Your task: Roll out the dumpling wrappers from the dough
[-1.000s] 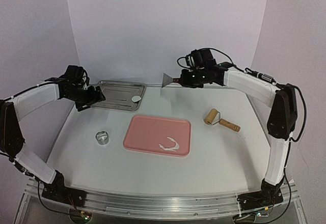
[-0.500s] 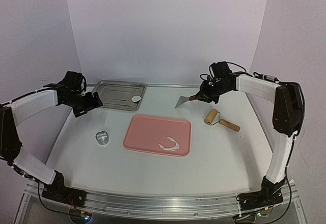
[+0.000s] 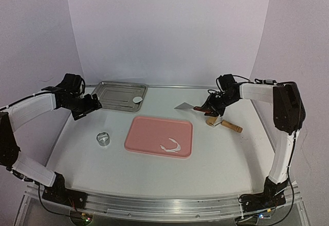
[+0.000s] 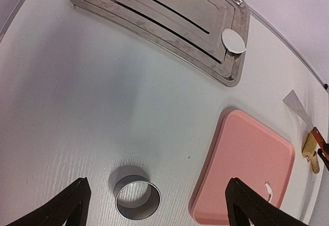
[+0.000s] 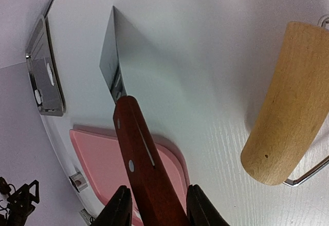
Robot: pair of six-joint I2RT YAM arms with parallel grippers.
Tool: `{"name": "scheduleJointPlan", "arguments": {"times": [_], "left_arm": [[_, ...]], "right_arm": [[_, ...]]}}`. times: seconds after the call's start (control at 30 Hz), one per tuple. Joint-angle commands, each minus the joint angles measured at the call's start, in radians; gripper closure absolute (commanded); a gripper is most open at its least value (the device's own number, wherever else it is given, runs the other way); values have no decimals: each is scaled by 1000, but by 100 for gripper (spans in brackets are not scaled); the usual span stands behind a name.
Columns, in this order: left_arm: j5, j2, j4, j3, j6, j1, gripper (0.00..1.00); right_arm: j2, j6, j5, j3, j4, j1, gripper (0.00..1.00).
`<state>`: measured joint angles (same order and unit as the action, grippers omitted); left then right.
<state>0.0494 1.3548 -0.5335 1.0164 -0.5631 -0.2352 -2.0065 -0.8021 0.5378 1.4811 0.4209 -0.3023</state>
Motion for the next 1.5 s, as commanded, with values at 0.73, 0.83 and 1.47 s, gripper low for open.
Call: {"name": "scheduleJointPlan", "arguments": {"times": [0.73, 0.83, 1.47], "left_arm": [[-23, -24, 2, 7, -21, 4, 7], [-34, -29, -2, 7, -21, 5, 7], [-201, -161, 115, -98, -51, 4, 0]], "right_arm": [[17, 218, -225, 56, 116, -39, 14], [38, 261, -276, 65, 154, -41, 13], [373, 407, -740, -87, 169, -24, 2]]}}
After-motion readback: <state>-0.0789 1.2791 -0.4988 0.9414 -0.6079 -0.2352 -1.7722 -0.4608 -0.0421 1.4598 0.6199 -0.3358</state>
